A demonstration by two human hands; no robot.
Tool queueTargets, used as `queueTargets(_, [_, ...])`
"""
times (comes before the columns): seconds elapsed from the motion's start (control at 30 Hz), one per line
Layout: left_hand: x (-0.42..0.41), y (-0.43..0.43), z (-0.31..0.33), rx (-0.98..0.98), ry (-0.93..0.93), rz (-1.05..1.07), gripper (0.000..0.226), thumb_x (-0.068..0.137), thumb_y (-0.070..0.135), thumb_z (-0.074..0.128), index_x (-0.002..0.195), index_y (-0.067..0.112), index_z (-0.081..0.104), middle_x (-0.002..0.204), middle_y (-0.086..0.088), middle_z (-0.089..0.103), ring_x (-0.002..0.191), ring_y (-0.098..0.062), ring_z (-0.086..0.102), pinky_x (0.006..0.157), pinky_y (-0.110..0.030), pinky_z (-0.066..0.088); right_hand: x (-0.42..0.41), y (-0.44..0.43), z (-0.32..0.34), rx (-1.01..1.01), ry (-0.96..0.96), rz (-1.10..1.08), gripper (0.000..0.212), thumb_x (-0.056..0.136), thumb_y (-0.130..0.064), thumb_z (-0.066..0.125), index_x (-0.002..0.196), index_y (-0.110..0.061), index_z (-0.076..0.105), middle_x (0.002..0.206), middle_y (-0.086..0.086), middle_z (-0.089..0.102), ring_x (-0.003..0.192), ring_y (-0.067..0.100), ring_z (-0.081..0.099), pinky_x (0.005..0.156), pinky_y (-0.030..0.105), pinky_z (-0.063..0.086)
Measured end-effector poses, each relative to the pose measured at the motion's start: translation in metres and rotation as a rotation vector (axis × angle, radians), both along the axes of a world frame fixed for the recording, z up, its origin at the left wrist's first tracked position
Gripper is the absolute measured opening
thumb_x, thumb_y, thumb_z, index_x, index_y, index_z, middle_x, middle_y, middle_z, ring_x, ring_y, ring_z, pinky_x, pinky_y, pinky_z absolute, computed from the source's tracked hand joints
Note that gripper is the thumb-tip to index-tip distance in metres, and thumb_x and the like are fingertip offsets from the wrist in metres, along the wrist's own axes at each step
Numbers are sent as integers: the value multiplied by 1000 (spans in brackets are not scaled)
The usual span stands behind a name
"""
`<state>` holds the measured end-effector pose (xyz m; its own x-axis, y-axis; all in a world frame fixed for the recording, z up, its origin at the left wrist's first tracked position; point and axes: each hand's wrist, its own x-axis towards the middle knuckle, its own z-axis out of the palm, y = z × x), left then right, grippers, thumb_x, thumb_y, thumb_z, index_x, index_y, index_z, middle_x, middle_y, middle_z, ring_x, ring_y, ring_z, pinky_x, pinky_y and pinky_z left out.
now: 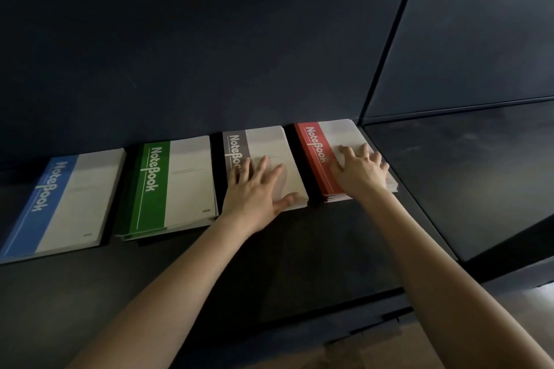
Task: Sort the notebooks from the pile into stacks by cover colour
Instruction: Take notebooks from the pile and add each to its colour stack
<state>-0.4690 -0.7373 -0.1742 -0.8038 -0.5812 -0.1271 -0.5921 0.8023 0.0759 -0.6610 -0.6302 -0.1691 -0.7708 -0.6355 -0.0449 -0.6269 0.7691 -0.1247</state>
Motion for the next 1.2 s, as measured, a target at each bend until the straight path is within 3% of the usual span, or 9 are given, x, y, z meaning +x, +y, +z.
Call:
queueTargets(0.17, [-1,-2,1,-26,-21,-23,97,72,88,10,152,35,-5,161,-4,-12,146,-38,-12,115,-56,-6,-5,5,1,-36,-20,3,61,92,-67,23,146,-39,26,155,14,18,132,43,25,109,48,25])
queueTargets(0.47, [0,-2,-3,-44,7,-18,94,76,87,14,151,35,-7,161,-2,-12,146,-35,-12,115,-54,-6,-16,9,4,-32,-63,3,71,87,-74,24,147,-37,27,155,9,22,133,40,24,106,47,29])
queueTargets(0.7, [0,0,-1,-45,14,-17,92,79,84,19,151,34,-6,161,-3,-13,146,-35,-12,116,-54,-6,-12,1,-2,-74,-86,-19,66,95,-63,24,149,-26,25,157,21,9,145,38,7,118,46,6])
queueTargets(0.87, [0,0,-5,-55,15,-16,92,79,83,21,151,34,-8,161,-4,-14,146,-37,-12,115,-55,-6,-11,-11,-1,-68,-111,-77,57,98,-53,29,145,-21,34,156,24,12,143,43,7,117,50,6])
queueTargets(1.07, [-1,-1,-4,-86,7,-31,89,81,81,21,152,33,-5,161,-5,-11,146,-38,-8,115,-56,-4,-4,-11,-10,-249,21,-84,50,95,-50,36,130,-19,55,139,1,50,137,36,29,114,49,19])
queueTargets(1.2, [-1,-1,-1,-70,-18,-33,90,81,82,22,152,32,-3,161,-7,-9,145,-41,-8,114,-60,-4,3,-7,-6,-385,76,-44,31,93,-33,44,101,-18,69,110,2,67,112,27,54,109,47,27])
